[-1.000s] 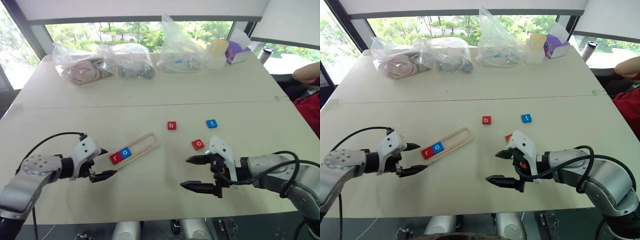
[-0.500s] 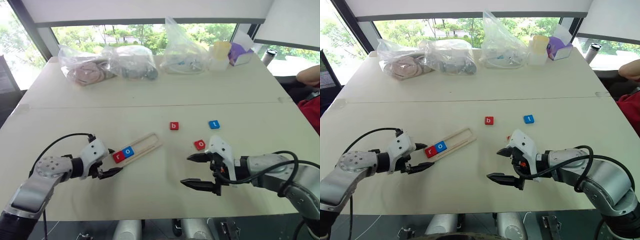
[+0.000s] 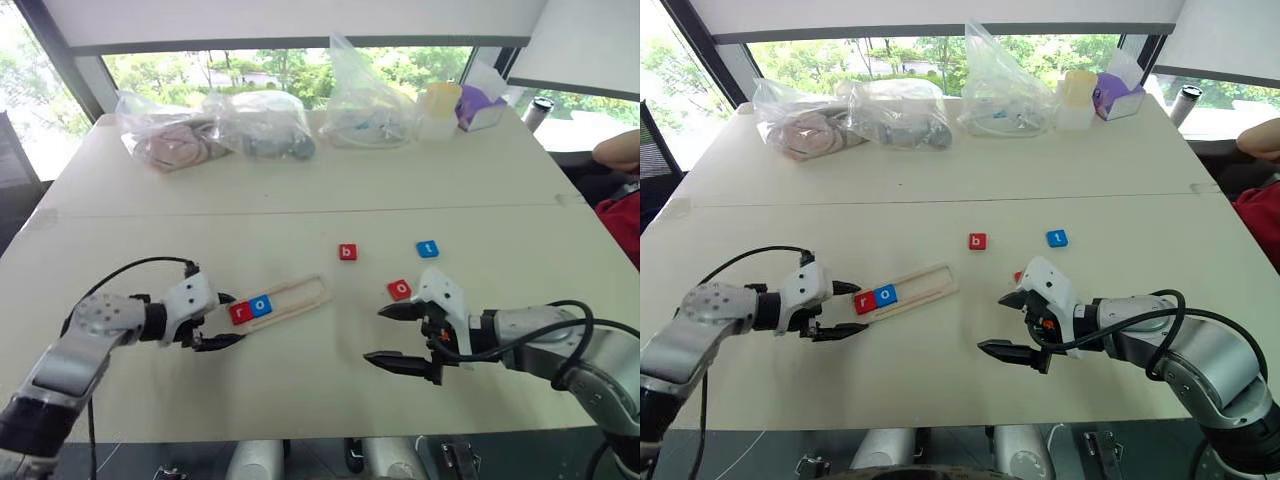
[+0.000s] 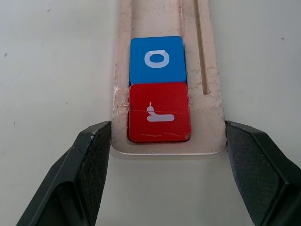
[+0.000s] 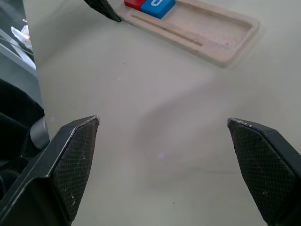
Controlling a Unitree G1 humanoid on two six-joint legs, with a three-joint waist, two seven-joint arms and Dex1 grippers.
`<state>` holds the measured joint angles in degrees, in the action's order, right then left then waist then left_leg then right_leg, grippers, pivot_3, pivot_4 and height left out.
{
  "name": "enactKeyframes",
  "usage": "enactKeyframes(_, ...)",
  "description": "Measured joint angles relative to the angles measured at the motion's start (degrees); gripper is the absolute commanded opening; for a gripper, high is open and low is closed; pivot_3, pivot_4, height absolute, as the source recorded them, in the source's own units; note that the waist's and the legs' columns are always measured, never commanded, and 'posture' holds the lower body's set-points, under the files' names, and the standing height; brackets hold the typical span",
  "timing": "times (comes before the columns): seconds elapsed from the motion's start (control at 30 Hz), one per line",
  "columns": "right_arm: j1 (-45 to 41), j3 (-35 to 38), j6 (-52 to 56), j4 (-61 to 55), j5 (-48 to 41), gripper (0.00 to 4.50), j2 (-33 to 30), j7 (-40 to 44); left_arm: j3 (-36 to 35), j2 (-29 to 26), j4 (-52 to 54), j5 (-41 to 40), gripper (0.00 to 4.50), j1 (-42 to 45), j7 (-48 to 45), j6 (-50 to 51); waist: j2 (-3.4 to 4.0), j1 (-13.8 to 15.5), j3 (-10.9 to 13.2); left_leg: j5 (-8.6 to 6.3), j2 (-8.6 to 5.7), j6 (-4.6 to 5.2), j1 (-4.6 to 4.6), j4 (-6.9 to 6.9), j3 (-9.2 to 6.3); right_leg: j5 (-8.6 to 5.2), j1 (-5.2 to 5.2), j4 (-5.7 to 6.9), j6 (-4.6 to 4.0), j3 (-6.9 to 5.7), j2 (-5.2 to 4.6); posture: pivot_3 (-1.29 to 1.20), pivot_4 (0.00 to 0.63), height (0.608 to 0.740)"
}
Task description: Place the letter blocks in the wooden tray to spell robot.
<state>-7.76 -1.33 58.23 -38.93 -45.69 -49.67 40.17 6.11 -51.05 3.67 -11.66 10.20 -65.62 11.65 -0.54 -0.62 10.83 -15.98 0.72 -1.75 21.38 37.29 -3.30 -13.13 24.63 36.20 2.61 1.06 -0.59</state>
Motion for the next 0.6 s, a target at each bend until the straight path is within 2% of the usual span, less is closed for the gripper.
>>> enactKeyframes(0.13,1.7,0.5,-0.7,0.8,0.9,4.5,-0.1,-0.1,3.8,0.7,-10.9,1.8,3.13,10.1,-7.3,-6.3,-0.07,0.0,0.0,0.0,-0.02,0.0,0.03,-0.02,0.01,0.01,0.02,0.01,0.01,0.0,0.02,0.0,0.15,0.74)
enactKeyframes(0.23,2.9,1.4,-1.0,0.8,1.2,4.5,0.4,-1.3,7.1,4.1,-20.0,4.5,3.13,18.5,-11.8,-12.3,-0.11,0.0,0.0,0.0,-0.06,0.01,0.07,-0.03,0.0,0.04,0.02,0.0,0.05,0.01,0.03,0.0,0.15,0.74)
enactKeyframes(0.4,4.8,2.0,-1.0,0.0,1.3,4.5,1.6,-3.5,9.9,8.4,-29.1,6.7,3.13,24.5,-15.7,-18.2,-0.16,-0.3,0.1,-0.07,-0.05,0.13,0.05,-0.03,0.03,0.15,0.03,0.01,0.26,0.07,0.06,0.0,0.15,0.74)
enactKeyframes(0.47,4.9,2.0,-1.0,-0.7,1.2,4.5,2.2,-4.4,10.2,8.6,-30.5,7.2,4.19,25.3,-16.7,-18.9,-0.16,-0.3,0.1,-0.07,-0.04,0.14,0.03,-0.05,0.01,0.15,0.03,0.03,0.26,0.07,0.08,0.0,0.15,0.74)
enactKeyframes(0.5,4.9,2.0,-1.0,-0.9,1.2,4.5,2.4,-4.7,10.2,8.6,-30.6,7.3,4.47,25.4,-16.8,-19.0,-0.16,-0.3,0.1,-0.07,-0.02,0.14,0.02,-0.04,0.0,0.15,0.03,0.03,0.26,0.07,0.09,0.0,0.15,0.74)
enactKeyframes(0.6,4.9,2.0,-0.8,-1.0,1.2,4.5,2.6,-5.7,10.1,8.6,-30.2,7.2,4.47,25.2,-17.5,-18.2,-0.15,-0.3,0.1,-0.07,-0.01,0.14,0.01,-0.02,0.01,0.14,0.02,0.04,0.24,0.07,0.09,0.0,0.15,0.74)
